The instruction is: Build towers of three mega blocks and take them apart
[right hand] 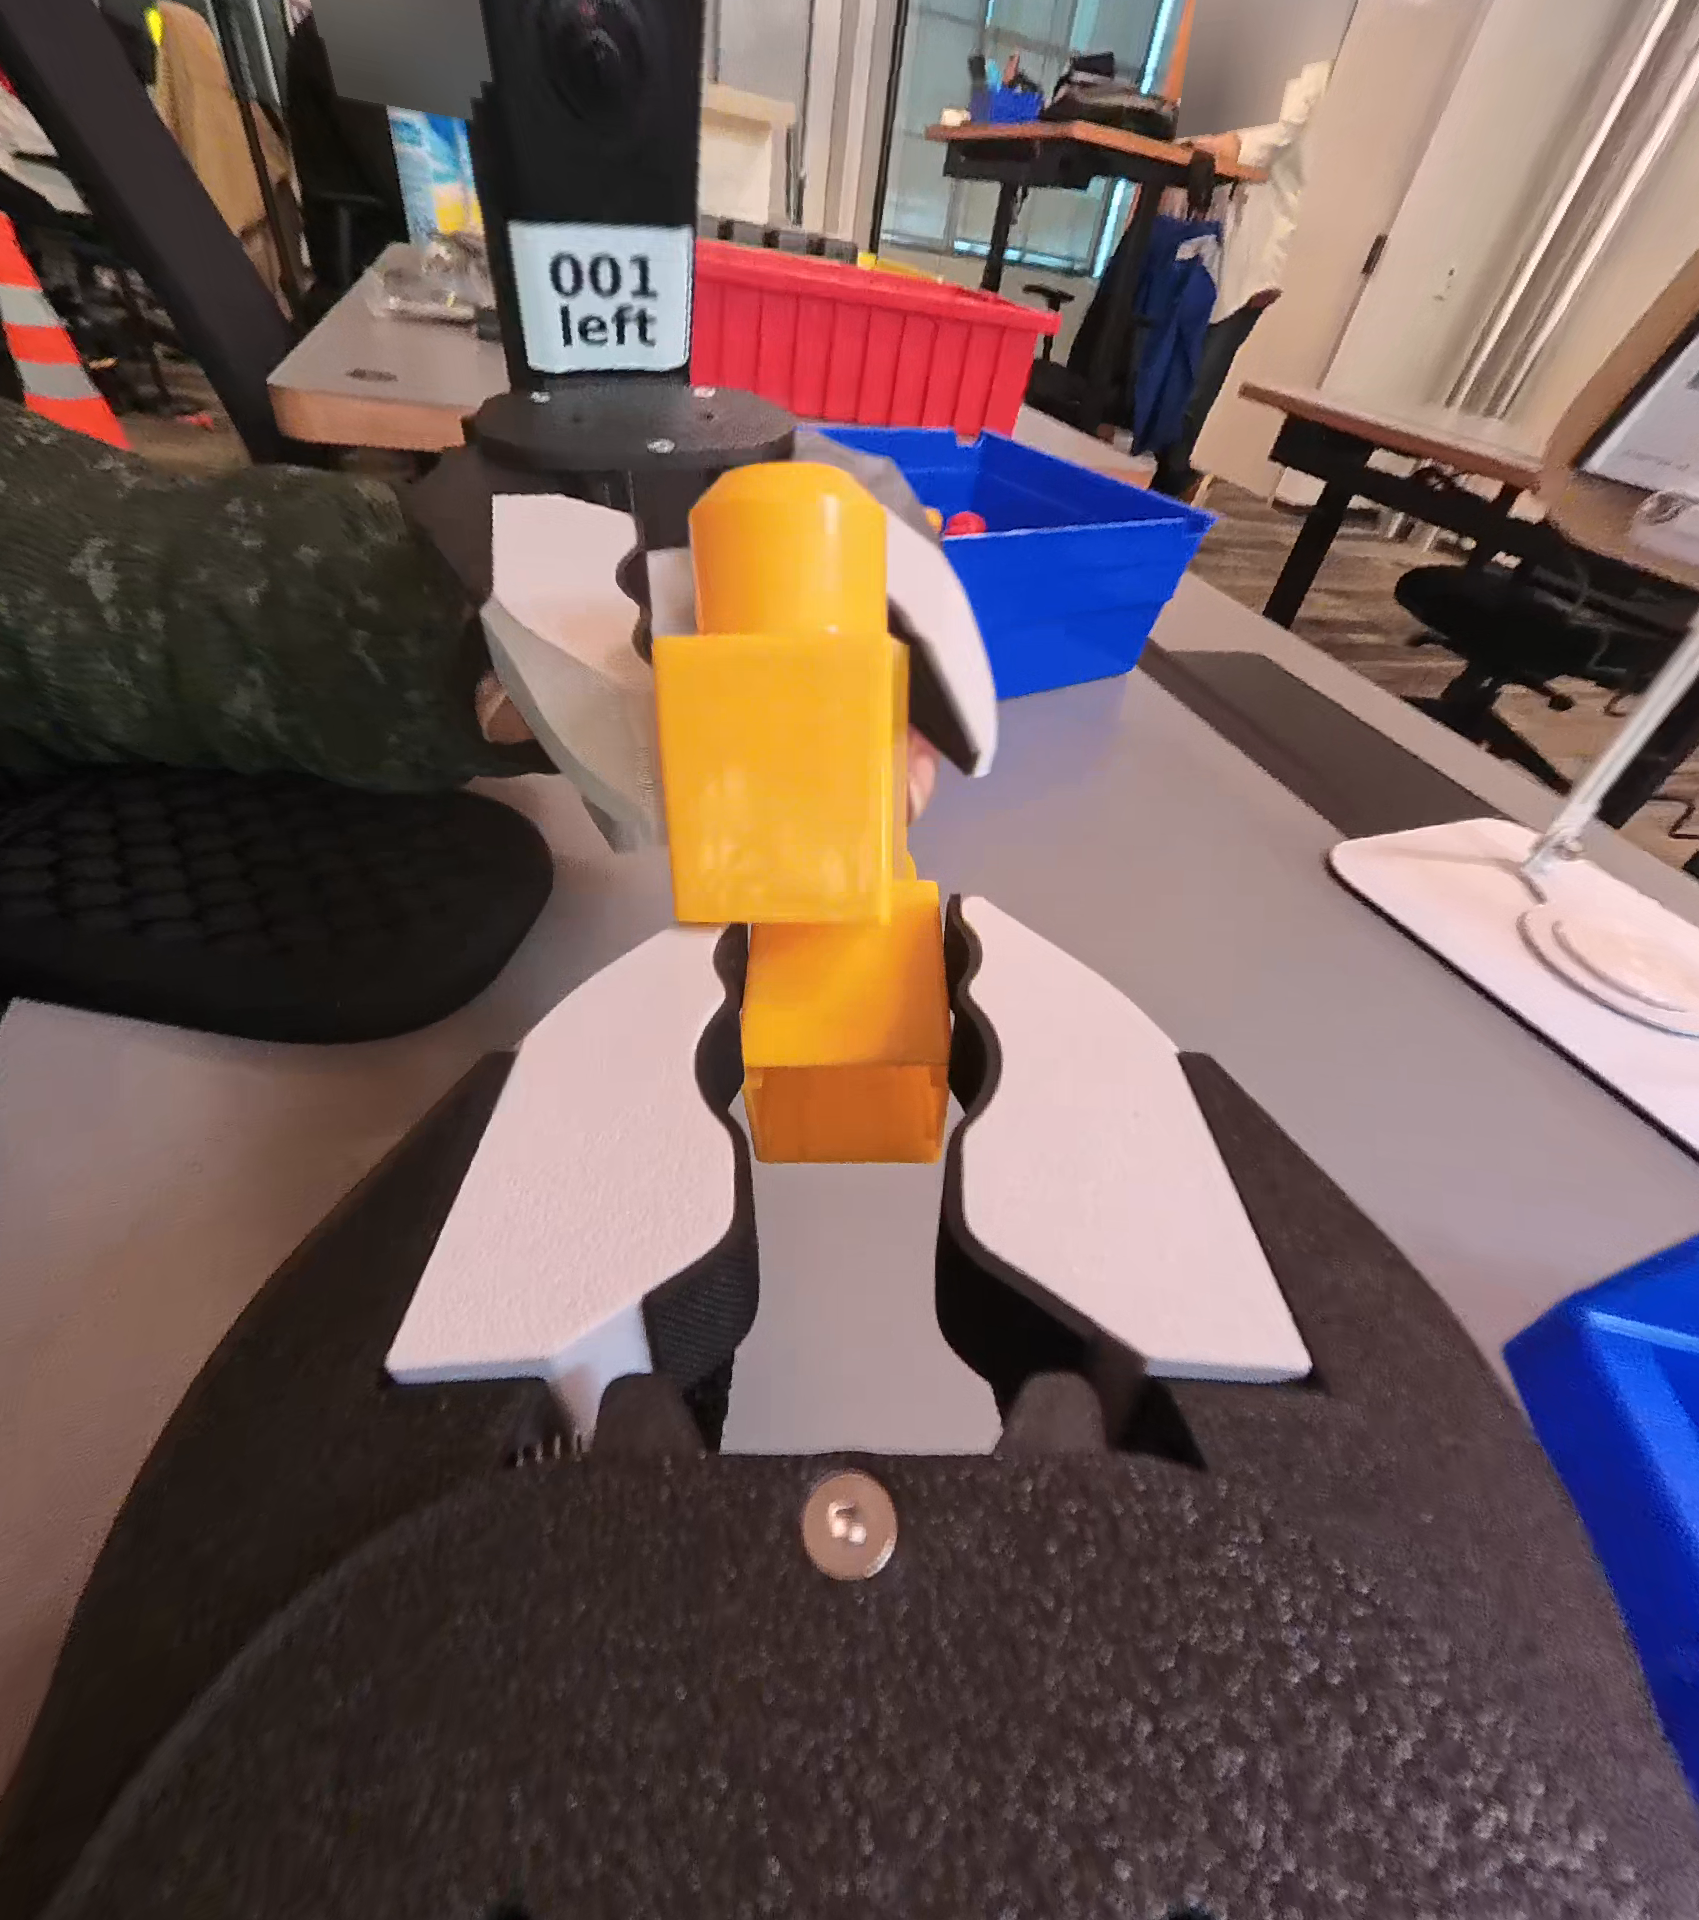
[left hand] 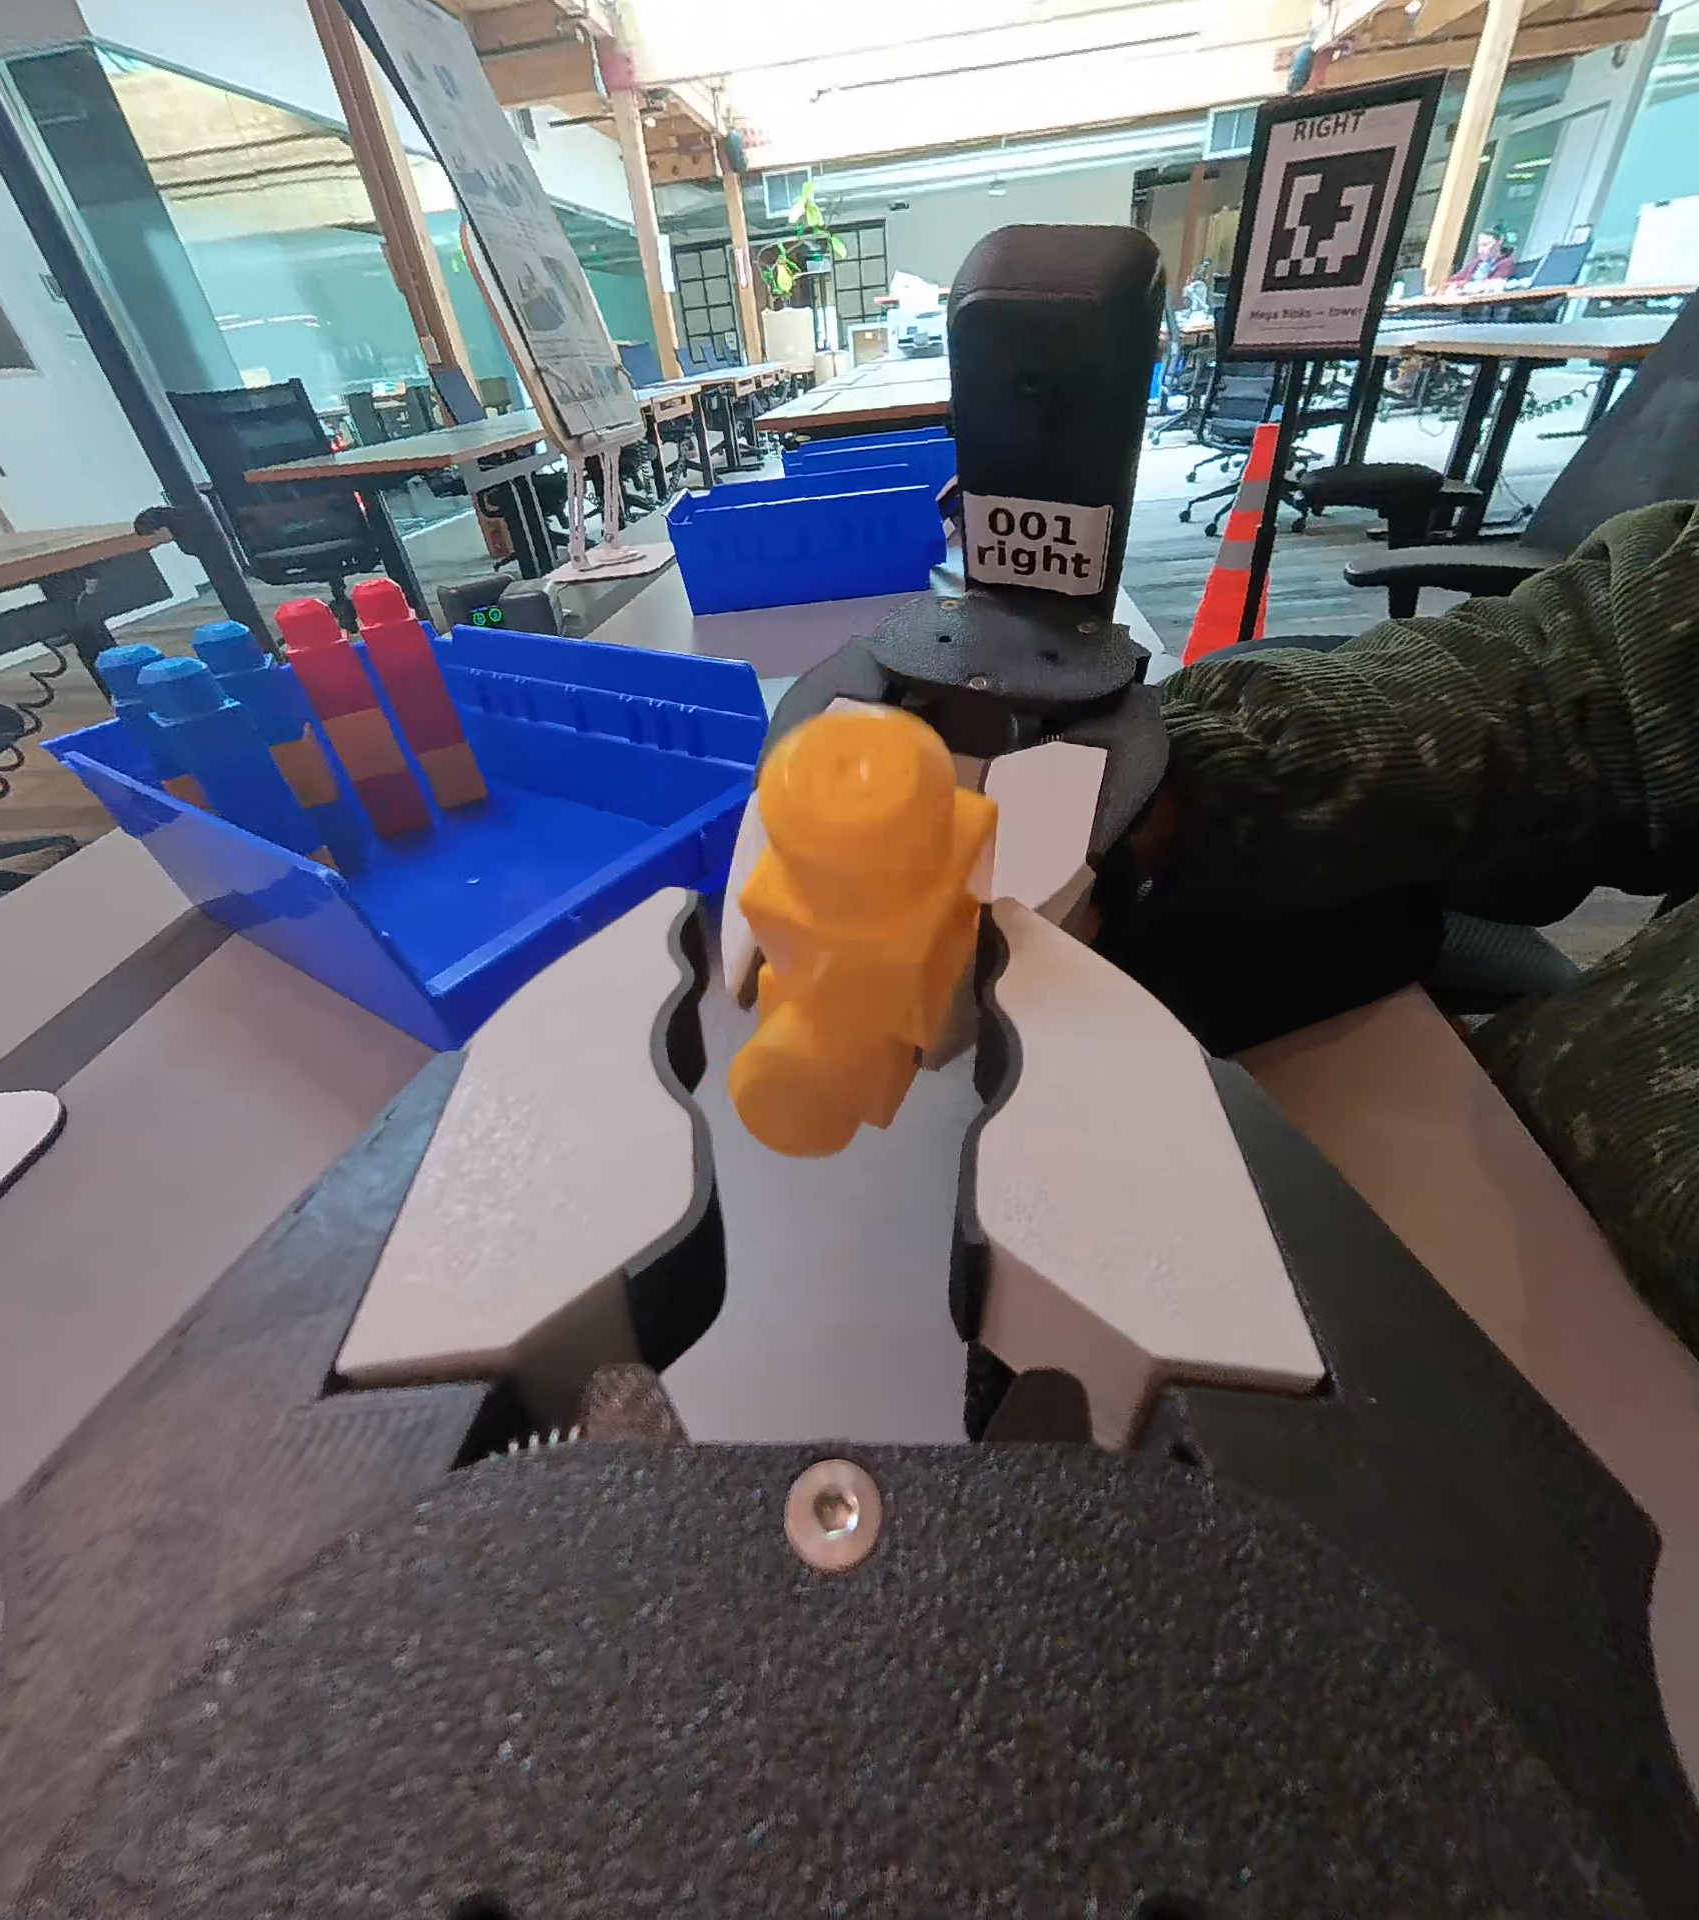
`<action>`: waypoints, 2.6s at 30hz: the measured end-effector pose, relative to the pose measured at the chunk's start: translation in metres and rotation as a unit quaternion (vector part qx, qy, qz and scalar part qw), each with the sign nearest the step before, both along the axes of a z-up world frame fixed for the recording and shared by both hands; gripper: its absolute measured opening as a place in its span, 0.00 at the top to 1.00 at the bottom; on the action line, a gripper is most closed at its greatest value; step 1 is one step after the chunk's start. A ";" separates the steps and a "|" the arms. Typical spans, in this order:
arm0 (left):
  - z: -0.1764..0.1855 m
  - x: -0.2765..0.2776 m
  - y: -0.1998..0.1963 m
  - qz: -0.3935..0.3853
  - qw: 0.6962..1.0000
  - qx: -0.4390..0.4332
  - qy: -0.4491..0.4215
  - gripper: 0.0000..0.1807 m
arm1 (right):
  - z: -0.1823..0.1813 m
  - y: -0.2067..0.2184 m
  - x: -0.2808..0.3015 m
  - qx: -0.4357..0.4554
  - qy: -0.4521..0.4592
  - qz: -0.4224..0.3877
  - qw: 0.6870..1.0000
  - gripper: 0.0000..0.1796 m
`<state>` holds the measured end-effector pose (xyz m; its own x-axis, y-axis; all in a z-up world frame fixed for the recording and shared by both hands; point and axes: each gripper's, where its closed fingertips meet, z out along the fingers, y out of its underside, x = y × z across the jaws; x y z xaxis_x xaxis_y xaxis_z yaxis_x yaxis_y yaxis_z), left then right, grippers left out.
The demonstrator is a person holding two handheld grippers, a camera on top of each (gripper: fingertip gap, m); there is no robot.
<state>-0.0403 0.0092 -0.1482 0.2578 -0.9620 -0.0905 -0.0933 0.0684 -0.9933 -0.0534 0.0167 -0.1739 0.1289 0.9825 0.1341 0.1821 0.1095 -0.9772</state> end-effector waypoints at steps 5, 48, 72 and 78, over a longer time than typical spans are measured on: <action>-0.009 0.004 -0.005 -0.007 0.999 0.028 0.027 0.80 | -0.012 -0.006 -0.005 -0.011 -0.028 0.018 0.999 0.80; 0.017 -0.005 -0.011 -0.071 0.986 -0.109 -0.107 0.80 | 0.042 -0.016 0.005 -0.169 0.167 0.095 0.967 0.80; 0.077 -0.130 0.049 0.198 0.979 0.036 -0.035 0.79 | -0.013 0.000 -0.001 -0.026 -0.049 -0.009 0.998 0.79; 0.056 -0.350 0.122 0.578 0.815 -0.029 0.023 0.79 | -0.012 0.006 0.000 -0.053 -0.033 -0.014 0.998 0.79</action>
